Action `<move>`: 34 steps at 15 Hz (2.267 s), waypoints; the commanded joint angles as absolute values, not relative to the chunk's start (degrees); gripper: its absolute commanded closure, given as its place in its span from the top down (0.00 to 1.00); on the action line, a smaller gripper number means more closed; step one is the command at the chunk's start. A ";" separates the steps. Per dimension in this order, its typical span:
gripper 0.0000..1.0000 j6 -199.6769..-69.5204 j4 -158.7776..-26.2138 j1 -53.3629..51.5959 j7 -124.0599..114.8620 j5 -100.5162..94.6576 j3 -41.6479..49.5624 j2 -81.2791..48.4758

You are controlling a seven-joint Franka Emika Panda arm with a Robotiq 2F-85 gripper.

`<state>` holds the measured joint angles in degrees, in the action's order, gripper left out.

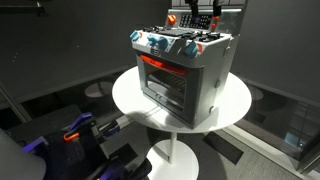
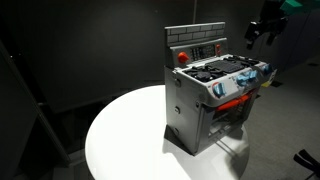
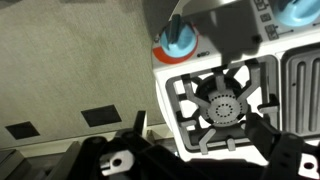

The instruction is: Push the top orange button on the button display of the stove

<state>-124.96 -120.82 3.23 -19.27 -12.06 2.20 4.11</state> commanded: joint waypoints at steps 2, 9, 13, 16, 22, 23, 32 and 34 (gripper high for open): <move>1.00 -124.08 -112.73 3.08 -27.42 -17.20 1.90 -3.12; 1.00 -123.69 -105.98 1.44 -29.71 -17.61 2.94 -9.22; 1.00 -124.30 -103.85 0.54 -29.96 -17.92 3.35 -10.42; 1.00 -124.34 -102.64 -0.03 -29.96 -17.78 3.57 -10.99; 1.00 -124.01 -100.66 -0.56 -29.79 -17.29 3.84 -12.52; 1.00 -123.95 -100.43 -0.67 -29.76 -17.23 3.91 -12.73; 1.00 -123.61 -97.82 -1.36 -29.69 -16.98 4.38 -15.11; 1.00 -123.58 -97.36 -1.41 -29.62 -16.89 4.47 -15.55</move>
<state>-124.96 -100.24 -0.58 -28.82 -16.88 3.59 -13.96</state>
